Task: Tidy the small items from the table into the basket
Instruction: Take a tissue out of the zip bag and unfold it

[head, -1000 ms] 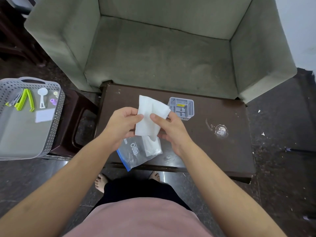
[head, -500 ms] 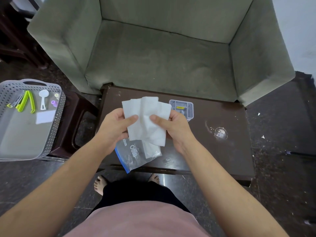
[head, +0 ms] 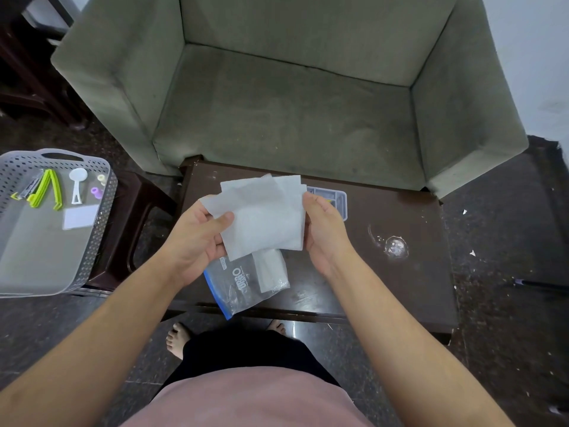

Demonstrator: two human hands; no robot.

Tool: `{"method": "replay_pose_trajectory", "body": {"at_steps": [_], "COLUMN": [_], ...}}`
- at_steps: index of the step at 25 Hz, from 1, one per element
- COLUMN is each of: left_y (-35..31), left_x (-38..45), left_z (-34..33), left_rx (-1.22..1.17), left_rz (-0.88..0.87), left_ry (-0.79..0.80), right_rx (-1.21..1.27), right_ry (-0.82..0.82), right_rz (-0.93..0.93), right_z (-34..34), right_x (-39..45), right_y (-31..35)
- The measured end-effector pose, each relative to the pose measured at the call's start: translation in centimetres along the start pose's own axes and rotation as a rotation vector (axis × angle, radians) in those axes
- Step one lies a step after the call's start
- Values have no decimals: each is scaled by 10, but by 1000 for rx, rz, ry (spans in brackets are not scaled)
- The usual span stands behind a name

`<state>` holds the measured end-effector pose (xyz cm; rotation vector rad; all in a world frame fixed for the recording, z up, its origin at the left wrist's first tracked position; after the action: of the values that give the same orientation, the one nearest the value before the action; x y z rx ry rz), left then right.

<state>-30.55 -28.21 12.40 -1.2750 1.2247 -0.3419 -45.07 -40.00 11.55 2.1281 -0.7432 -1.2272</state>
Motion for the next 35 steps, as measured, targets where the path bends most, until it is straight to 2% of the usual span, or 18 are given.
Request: {"method": "replay_pose_trajectory", "body": {"at_steps": [9, 13, 16, 19, 21, 23, 26, 28, 31, 33, 35], "left_y": [-4, -4, 4, 20, 21, 24, 38, 39, 32, 34, 44], "left_x": [-4, 2, 11, 12, 2, 6, 16, 21, 29, 42, 69], "left_z": [-12, -8, -2, -14, -30, -37, -29, -36, -48, -55, -63], "left_rx": [48, 99, 118, -22, -132, -25, 183, 180, 247, 449, 780], "left_rz": [41, 21, 32, 257, 365, 344, 320, 260, 162, 113, 75], "left_ry": [81, -4, -39, 137, 266, 249, 20, -5, -20, -56, -72], "right_rx": [41, 10, -105, -60, -134, -260, -327, -386, -345, -314, -382], "right_ry": [133, 163, 242, 264, 272, 266, 297, 288, 211, 117, 16], "right_rz": [-84, -189, -118, -147, -171, -143, -150, -148, 0, 101, 176], "right_z": [-11, -14, -12, -9, -3, 6, 15, 24, 39, 56, 76], "right_x": [0, -2, 0, -1, 2, 9, 13, 16, 26, 38, 64], "right_y": [-8, -15, -15, -10, -3, 7, 4, -3, 3, 3, -11]}}
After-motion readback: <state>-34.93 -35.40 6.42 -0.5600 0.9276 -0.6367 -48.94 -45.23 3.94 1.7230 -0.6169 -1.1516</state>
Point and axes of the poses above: each hand's wrist, its own x-axis towards the middle knuckle, its own z-axis out of the back of the hand, y = z × x, the point moved 8 cm from there along x, towards the middle knuckle, and after that the axes turned 13 degrees about x, right-handed, at the moved point
